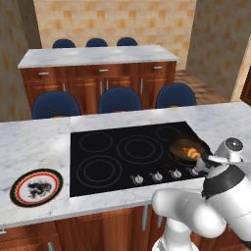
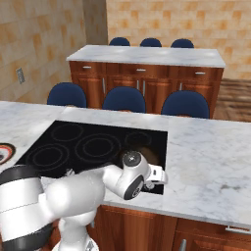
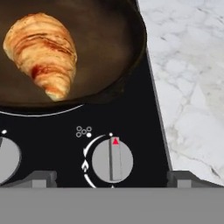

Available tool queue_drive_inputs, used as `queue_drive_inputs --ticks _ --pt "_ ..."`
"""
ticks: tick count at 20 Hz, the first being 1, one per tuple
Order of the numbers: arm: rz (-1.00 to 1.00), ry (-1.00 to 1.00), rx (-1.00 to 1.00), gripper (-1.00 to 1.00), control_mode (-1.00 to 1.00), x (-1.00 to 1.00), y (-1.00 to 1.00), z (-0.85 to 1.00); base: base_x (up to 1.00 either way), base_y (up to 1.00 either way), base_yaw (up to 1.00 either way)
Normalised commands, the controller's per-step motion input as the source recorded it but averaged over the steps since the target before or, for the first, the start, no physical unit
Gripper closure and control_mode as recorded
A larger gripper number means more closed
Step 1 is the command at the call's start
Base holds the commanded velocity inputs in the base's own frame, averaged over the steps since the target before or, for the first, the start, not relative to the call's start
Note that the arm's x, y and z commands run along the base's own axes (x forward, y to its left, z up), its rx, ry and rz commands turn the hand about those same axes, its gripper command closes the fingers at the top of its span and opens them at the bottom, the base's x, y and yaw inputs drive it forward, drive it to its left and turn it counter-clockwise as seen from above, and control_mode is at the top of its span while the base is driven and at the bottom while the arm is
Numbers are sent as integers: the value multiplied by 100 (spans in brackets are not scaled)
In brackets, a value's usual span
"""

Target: Pick the croissant and place it on the pan. Then turn on the stove to warm the croissant.

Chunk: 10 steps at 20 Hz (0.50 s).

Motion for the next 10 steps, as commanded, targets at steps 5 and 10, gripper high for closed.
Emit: queue_drive_inputs --ticks 5,10 --pt "0 0 0 -100 -100 5 -6 -9 0 0 0" --pt "0 0 0 -100 -100 2 -1 -16 0 0 0"
